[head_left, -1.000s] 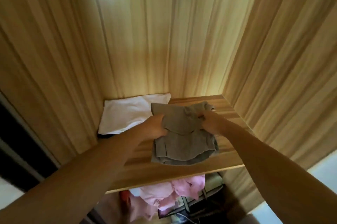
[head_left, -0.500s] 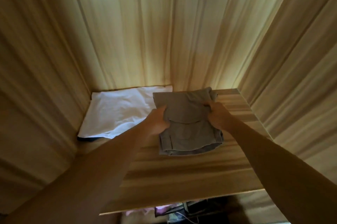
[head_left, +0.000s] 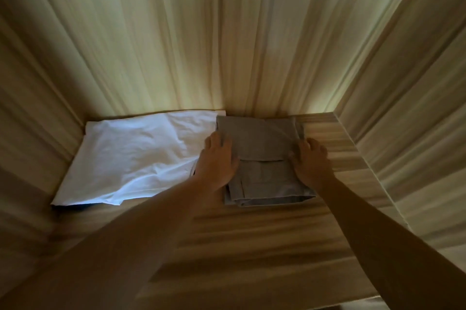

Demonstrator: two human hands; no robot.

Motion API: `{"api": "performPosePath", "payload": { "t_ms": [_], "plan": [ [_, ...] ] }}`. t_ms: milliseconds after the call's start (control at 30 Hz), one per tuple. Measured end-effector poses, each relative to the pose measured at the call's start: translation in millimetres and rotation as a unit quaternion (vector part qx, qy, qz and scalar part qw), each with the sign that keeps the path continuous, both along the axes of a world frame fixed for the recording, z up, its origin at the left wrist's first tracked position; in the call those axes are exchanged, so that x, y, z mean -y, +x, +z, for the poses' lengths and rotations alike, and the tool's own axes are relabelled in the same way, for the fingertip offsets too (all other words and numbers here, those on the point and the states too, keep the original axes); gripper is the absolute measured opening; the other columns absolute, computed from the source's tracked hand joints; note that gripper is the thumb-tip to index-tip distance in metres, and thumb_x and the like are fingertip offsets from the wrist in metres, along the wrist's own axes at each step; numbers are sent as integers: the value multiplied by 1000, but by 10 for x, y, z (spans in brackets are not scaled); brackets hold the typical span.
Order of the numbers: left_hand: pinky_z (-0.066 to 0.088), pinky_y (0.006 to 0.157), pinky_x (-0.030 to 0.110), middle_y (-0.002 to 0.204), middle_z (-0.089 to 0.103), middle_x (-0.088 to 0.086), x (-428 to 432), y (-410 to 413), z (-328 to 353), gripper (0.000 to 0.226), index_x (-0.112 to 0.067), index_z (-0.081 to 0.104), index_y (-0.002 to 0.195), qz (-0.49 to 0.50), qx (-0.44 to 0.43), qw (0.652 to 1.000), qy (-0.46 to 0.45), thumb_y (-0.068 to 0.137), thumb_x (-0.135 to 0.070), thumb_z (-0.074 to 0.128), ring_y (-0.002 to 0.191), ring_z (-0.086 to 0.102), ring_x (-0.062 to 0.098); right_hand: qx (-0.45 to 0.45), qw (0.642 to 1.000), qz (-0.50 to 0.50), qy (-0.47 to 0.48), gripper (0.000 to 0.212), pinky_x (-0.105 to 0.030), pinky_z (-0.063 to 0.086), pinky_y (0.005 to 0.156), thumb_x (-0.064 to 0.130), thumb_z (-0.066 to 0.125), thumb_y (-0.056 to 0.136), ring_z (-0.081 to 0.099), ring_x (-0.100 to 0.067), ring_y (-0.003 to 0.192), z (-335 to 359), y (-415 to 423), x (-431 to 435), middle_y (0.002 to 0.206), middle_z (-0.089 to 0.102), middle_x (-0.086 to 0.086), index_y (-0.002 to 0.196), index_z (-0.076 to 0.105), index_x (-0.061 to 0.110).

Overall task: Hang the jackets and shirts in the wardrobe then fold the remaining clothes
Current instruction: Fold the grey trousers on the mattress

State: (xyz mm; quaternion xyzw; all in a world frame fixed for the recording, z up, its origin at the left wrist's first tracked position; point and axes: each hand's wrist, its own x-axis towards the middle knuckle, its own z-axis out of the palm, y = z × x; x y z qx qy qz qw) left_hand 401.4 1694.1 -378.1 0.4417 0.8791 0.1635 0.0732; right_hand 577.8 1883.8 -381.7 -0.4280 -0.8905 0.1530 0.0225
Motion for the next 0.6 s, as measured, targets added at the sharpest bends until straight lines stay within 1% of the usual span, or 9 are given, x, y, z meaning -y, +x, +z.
{"api": "performPosePath", "payload": {
  "t_ms": [33, 100, 167, 200, 267, 333, 433, 600],
  "plan": [
    [35, 114, 49, 160, 13, 21, -53, 1, -16, 71, -11, 16, 158, -12, -19, 1000, 5, 103, -43, 47, 148, 15, 39, -3, 1000, 15, 20, 56, -58, 35, 109, 49, 43, 103, 28, -43, 142, -23, -51, 4, 158, 30, -16, 150, 38, 19],
    [22, 121, 48, 165, 0, 21, -213, -20, -74, 74, -13, 10, 160, -24, -32, 999, 3, 103, -50, 40, 154, -4, 37, 3, 997, 50, 51, 62, -59, 26, 115, 59, 35, 102, 15, -37, 151, -71, -197, 1, 165, 20, -9, 154, 33, 25],
    [9, 124, 48, 165, -14, 21, -377, -65, -164, 79, -20, 2, 161, -25, -37, 999, -18, 101, -59, 35, 152, -19, 36, 24, 995, 77, 61, 68, -61, 13, 119, 66, 27, 100, 1, -33, 155, -141, -311, 23, 169, 9, -5, 157, 26, 29],
    [5, 125, 48, 164, -18, 21, -441, -90, -225, 81, -23, -1, 161, -24, -38, 998, -33, 100, -64, 33, 151, -24, 37, 35, 994, 85, 65, 70, -62, 9, 120, 69, 24, 99, -3, -31, 155, -195, -338, 44, 169, 6, -4, 158, 22, 31],
    [0, 125, 49, 163, -22, 22, -507, -121, -365, 83, -27, -4, 161, -21, -36, 997, -65, 97, -70, 28, 150, -26, 38, 48, 991, 89, 82, 75, -60, 7, 122, 75, 14, 96, -4, -29, 156, -343, -322, 91, 170, 5, -3, 159, 17, 35],
    [-2, 125, 49, 163, -22, 21, -519, -132, -514, 83, -29, -3, 161, -13, -42, 997, -70, 95, -73, 23, 150, -25, 37, 43, 992, 77, 92, 78, -56, 9, 123, 77, 7, 93, -3, -28, 156, -468, -300, 104, 170, 7, -3, 160, 15, 37],
    [0, 125, 50, 165, -18, 19, -578, -180, -627, 83, -29, 3, 161, 0, -46, 998, -47, 94, -75, 21, 151, -22, 36, 31, 992, 72, 100, 80, -51, 7, 125, 78, 4, 92, -4, -27, 156, -540, -368, 10, 170, 6, -2, 160, 12, 37],
    [0, 126, 48, 166, -11, 18, -746, -275, -590, 81, -29, 11, 160, 16, -32, 998, -55, 94, -75, 23, 153, -16, 36, 21, 990, 90, 110, 82, -50, 7, 125, 78, 1, 90, -5, -25, 156, -510, -492, -174, 170, 6, -2, 160, 13, 37]
  ]
}}
